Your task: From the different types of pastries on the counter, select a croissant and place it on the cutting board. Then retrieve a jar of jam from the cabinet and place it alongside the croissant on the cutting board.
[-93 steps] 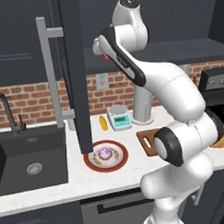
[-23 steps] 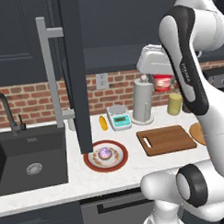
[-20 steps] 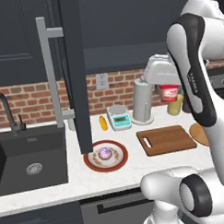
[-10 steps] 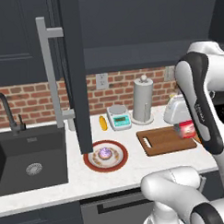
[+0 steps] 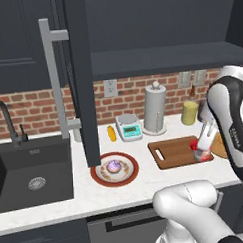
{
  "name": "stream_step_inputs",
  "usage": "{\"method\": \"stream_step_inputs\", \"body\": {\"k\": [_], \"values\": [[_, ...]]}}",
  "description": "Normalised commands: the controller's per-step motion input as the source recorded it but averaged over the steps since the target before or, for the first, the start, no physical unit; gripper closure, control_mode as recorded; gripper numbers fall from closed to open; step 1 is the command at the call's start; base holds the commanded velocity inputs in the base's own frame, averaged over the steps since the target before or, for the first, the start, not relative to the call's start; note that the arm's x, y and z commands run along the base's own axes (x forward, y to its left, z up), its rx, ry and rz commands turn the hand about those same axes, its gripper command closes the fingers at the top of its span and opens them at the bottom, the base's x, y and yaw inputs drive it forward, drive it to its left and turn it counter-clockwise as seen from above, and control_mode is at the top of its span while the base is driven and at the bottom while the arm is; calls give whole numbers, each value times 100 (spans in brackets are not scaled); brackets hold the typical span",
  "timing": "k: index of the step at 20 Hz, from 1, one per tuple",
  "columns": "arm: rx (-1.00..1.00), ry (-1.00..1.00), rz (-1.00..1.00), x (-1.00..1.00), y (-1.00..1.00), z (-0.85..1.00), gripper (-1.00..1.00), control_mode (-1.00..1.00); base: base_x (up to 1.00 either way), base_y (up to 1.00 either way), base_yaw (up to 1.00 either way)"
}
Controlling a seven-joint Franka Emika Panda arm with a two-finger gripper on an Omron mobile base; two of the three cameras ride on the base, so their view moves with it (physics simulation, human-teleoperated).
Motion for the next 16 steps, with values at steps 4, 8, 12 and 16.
{"method": "stream_step_inputs", "body": {"k": [4,8,12,16], "values": [[30,1,43,45,-3,0,100,-100,0,0,0],[15,9,29,93,1,-5,100,-100,0,0,0],[21,5,21,98,-23,-3,100,-100,0,0,0],[30,0,12,78,-59,-11,100,-100,0,0,0]]}}
